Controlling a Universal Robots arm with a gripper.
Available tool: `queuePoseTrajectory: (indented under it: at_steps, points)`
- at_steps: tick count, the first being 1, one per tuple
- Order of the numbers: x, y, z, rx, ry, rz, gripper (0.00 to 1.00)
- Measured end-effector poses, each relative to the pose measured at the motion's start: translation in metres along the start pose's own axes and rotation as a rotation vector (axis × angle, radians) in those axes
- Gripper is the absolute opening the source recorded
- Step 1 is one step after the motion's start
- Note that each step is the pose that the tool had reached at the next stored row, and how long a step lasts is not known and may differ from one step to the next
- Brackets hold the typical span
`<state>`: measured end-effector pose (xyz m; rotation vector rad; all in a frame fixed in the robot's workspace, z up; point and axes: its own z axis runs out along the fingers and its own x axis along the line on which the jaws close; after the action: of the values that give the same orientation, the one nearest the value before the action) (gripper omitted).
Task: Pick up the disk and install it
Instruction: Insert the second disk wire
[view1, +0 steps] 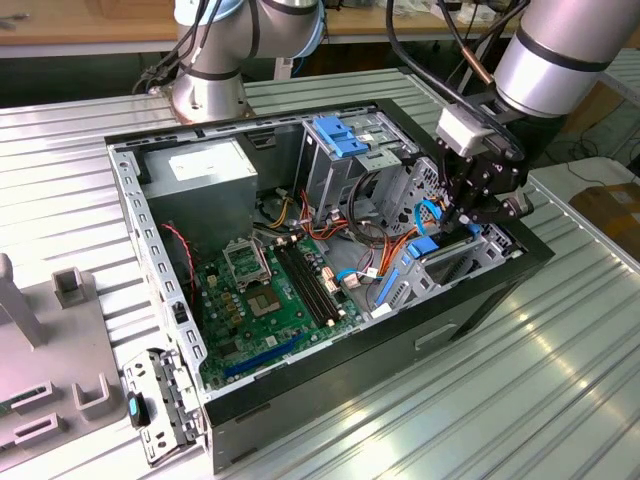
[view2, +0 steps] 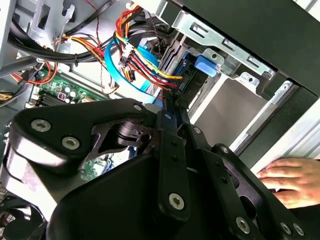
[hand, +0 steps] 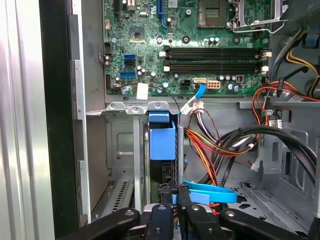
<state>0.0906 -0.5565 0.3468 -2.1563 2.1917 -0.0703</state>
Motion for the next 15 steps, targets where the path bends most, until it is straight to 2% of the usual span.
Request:
queuePoseTrajectory:
  at_steps: [5, 15]
  points:
    - [0.0016, 0.0012, 0.0017, 0.0048, -0.0083, 0.001, 0.16]
    - [0.0029, 0.0012, -0.0026, 0.0056, -0.0083, 0.007, 0.16]
